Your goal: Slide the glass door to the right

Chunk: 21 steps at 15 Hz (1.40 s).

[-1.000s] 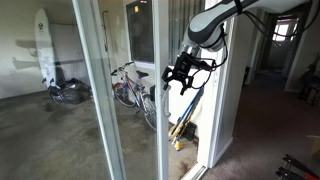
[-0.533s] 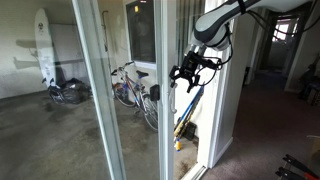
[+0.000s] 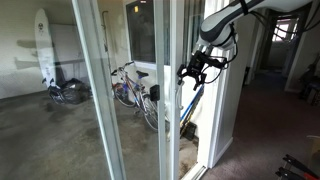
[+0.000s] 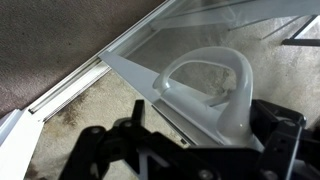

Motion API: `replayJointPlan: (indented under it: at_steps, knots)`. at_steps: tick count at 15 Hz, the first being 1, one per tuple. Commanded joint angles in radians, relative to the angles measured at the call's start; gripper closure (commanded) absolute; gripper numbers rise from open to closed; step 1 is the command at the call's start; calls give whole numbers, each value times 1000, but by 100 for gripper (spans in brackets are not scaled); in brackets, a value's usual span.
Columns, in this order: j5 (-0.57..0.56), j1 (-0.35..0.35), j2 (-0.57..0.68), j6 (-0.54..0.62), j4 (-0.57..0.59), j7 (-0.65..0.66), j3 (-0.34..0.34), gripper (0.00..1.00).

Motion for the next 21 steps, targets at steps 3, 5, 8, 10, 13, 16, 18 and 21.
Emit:
replayJointPlan:
  at_steps: [3, 5, 8, 10, 13, 16, 18, 21]
  knots:
    - [-4, -62, -27, -5, -59, -47, -50, 0]
    - [2, -73, -27, -15, -56, -57, -57, 0]
    - [27, -98, -38, -39, -54, -88, -68, 0]
    - [54, -117, -45, -55, -57, -108, -81, 0]
    - [105, -142, -54, -82, -56, -129, -97, 0]
    - [144, -167, -66, -117, -58, -153, -122, 0]
    - [137, -180, -72, -114, -60, -164, -143, 0]
    - [114, -206, -72, -92, -88, -199, -177, 0]
